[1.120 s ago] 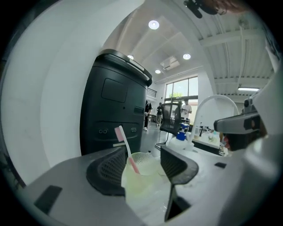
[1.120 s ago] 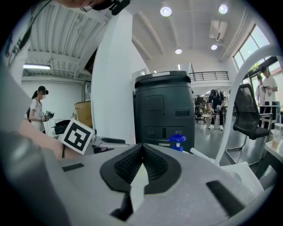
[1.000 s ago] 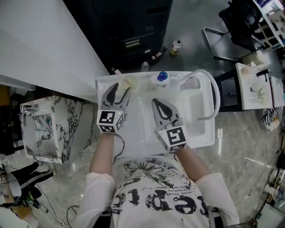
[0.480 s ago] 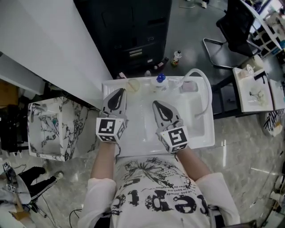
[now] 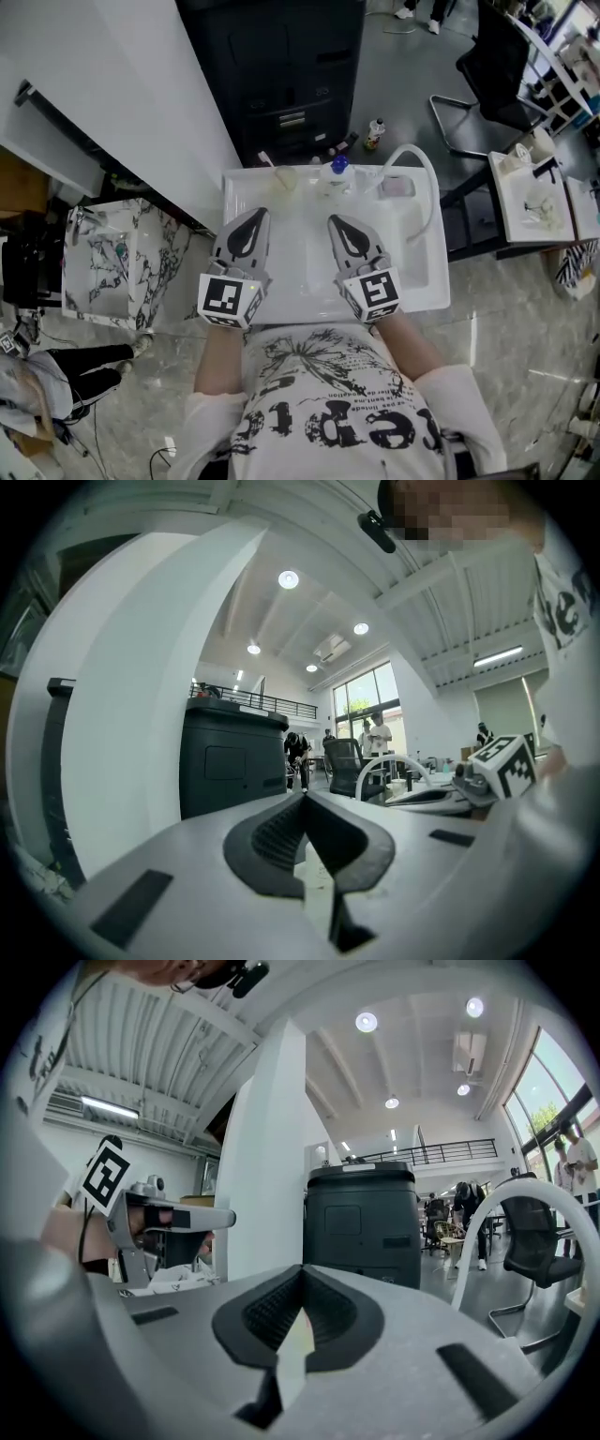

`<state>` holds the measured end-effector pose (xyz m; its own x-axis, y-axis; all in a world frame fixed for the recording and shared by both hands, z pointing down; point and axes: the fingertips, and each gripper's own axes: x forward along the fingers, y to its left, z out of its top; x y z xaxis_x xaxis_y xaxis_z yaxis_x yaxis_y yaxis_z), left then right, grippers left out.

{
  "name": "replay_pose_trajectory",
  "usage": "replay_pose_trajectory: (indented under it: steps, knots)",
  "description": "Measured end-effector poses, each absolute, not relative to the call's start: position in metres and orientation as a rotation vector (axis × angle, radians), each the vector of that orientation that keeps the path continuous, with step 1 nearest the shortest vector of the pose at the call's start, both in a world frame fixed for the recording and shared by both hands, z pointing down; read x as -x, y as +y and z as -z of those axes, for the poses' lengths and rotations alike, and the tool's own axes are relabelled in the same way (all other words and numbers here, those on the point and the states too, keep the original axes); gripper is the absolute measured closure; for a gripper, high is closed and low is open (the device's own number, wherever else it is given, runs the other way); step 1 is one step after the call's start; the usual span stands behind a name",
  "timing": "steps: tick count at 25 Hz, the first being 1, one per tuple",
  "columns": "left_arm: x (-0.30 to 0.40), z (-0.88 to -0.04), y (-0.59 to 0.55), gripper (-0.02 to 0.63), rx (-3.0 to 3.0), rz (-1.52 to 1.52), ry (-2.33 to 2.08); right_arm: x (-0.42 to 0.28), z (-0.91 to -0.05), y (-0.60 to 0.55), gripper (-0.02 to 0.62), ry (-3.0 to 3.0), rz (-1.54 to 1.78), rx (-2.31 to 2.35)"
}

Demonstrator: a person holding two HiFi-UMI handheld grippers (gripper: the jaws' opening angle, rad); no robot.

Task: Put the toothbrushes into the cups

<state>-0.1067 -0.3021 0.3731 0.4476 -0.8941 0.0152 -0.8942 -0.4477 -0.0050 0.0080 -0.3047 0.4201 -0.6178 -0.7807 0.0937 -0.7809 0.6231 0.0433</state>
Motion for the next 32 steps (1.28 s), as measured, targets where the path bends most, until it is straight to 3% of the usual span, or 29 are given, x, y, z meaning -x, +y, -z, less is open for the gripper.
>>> replay_pose_trajectory:
  steps: [32]
  knots:
    - [0.103, -0.378, -0.281, 0.594, -2.66, -0.086, -1.658, -0.003, -0.4, -0.286, 0.604, -2.76, 0.085, -1.303]
